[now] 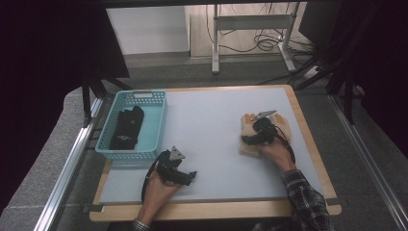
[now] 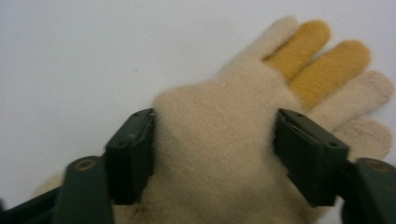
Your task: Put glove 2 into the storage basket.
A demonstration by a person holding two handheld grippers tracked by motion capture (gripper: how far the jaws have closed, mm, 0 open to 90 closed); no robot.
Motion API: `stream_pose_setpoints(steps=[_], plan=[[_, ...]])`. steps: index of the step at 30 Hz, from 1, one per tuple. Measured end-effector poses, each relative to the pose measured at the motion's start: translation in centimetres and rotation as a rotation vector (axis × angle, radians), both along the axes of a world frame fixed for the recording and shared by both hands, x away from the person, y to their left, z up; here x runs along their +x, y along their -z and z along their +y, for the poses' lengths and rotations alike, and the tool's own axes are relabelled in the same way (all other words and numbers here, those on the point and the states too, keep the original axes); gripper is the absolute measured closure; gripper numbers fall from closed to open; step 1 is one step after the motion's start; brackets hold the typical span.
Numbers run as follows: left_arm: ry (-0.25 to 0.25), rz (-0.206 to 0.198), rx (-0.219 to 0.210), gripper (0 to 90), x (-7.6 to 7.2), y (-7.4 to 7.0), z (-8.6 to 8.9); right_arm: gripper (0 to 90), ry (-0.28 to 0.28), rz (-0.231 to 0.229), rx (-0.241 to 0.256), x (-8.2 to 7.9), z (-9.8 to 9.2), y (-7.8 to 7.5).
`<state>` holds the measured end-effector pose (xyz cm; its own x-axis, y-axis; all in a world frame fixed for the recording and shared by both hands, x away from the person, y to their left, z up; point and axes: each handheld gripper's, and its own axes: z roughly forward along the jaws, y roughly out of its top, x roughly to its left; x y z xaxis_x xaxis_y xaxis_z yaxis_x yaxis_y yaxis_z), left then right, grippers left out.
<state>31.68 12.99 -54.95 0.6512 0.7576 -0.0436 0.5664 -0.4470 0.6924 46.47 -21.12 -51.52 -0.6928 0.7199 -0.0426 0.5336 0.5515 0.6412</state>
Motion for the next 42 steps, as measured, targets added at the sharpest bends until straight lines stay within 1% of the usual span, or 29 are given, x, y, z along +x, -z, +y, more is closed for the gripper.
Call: stream_pose_setpoints(steps=[2,3,5,7,11,15,18,20,21,24,25,28,32,33,35,38,40,42], plan=[[0.000,0.000,0.001,0.7,0.0,0.0,0.0,37.5,0.010,0.007,0.009,-0.1,0.1,0.1],[0.000,0.000,0.000,0.7,0.0,0.0,0.0,42.0,0.011,0.011,0.012,-0.2,0.0,0.0],[-0.001,0.000,-0.001,0.8,0.0,0.0,0.0,47.0,0.025,0.017,0.014,-0.4,0.1,-0.1],[-0.001,0.000,-0.001,0.8,0.0,0.0,0.0,50.3,0.034,0.022,0.016,-0.5,0.1,-0.1],[-0.001,0.000,-0.001,0.7,0.0,0.0,0.0,52.3,0.038,0.011,0.011,-1.0,0.2,-0.5],[-0.003,0.000,-0.002,0.8,0.0,0.0,0.0,52.2,0.044,-0.008,0.050,-1.9,0.2,-1.7],[-0.002,0.000,-0.001,0.7,0.0,0.0,0.0,51.9,0.011,-0.036,0.076,-3.4,0.7,-3.3],[-0.002,0.000,-0.001,0.7,0.0,0.0,0.0,51.5,-0.009,-0.042,0.081,-4.4,1.2,-4.1],[-0.002,0.000,-0.001,0.8,0.0,0.0,0.0,51.2,-0.028,-0.052,0.088,-5.2,1.7,-4.6],[-0.001,-0.002,0.000,0.8,0.0,0.0,0.0,50.1,-0.069,-0.059,0.115,-6.9,3.0,-5.3],[-0.003,-0.003,-0.002,0.7,0.0,0.0,0.0,49.5,-0.075,-0.061,0.114,-7.4,3.5,-5.4],[-0.002,-0.001,0.000,0.8,0.0,0.0,0.0,48.1,-0.087,-0.064,0.105,-8.6,5.0,-5.0],[-0.002,-0.001,0.000,0.8,0.0,0.0,0.0,46.1,-0.089,-0.065,0.097,-9.3,6.8,-3.5],[-0.002,-0.002,0.000,0.8,0.0,0.0,0.0,45.4,-0.082,-0.052,0.100,-9.4,7.3,-2.8],[0.001,0.000,0.003,0.8,0.0,0.0,0.0,43.2,-0.080,-0.037,0.108,-9.5,7.8,-2.0],[0.001,0.000,0.003,0.8,0.0,0.0,0.0,36.2,-0.100,-0.007,0.125,-9.4,8.2,-1.0],[0.001,-0.001,0.003,0.8,0.0,0.0,0.0,31.9,-0.107,-0.010,0.138,-9.3,8.0,-1.2],[0.001,0.000,0.003,0.8,0.0,0.0,0.0,29.8,-0.098,-0.018,0.157,-8.9,7.3,-1.7]])
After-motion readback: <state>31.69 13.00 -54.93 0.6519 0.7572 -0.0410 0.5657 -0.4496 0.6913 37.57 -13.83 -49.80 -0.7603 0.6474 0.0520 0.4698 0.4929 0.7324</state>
